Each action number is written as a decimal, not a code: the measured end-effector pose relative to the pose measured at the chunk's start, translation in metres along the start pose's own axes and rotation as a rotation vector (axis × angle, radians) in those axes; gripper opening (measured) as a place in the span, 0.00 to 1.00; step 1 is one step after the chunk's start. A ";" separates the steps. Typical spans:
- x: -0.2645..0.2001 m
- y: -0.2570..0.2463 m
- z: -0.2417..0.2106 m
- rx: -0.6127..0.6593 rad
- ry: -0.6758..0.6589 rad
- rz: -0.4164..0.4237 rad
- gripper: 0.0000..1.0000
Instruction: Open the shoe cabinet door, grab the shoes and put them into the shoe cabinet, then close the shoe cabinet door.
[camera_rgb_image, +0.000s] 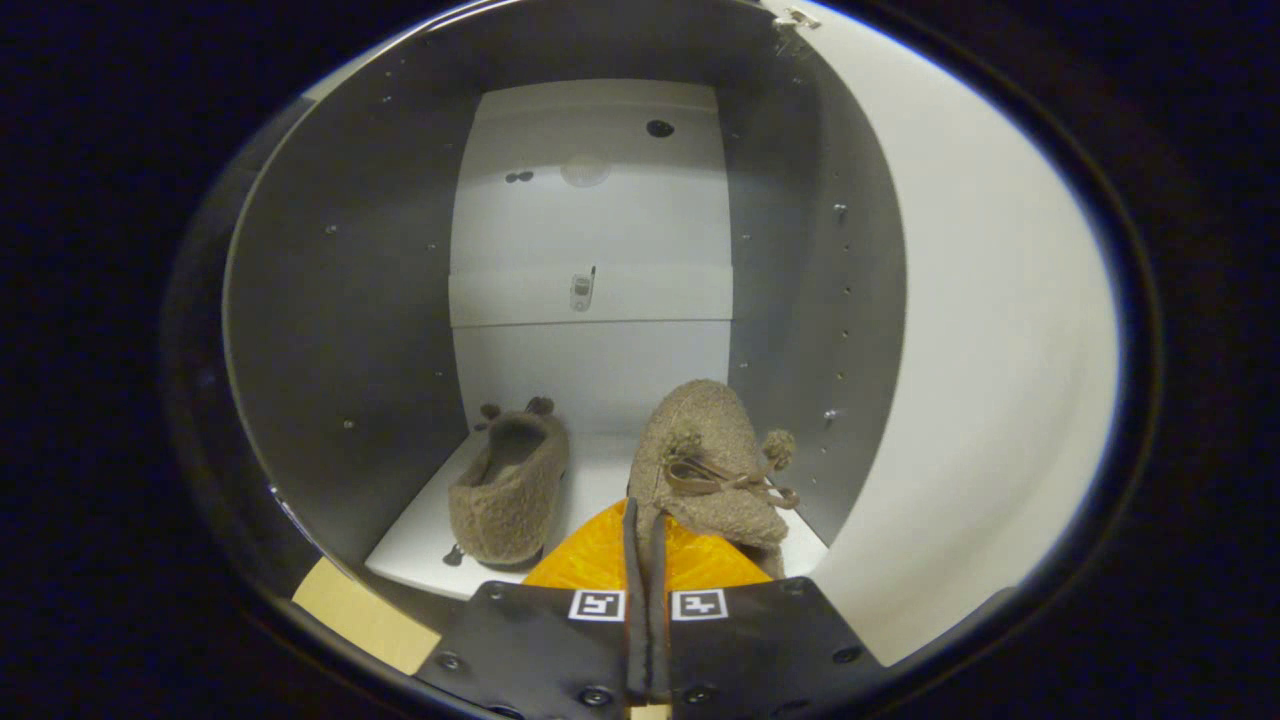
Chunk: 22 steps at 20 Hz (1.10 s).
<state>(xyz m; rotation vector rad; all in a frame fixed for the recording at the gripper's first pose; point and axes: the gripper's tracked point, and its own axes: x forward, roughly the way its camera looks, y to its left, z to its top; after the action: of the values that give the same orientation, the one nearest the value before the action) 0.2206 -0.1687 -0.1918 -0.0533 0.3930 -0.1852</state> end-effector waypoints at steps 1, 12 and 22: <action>0.008 0.001 0.002 -0.003 0.006 -0.001 0.03; 0.071 0.007 0.017 -0.031 0.048 -0.016 0.28; 0.047 0.009 0.030 -0.070 -0.016 -0.016 0.78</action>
<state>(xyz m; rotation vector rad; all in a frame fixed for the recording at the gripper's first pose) 0.2765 -0.1686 -0.1830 -0.1271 0.3837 -0.1867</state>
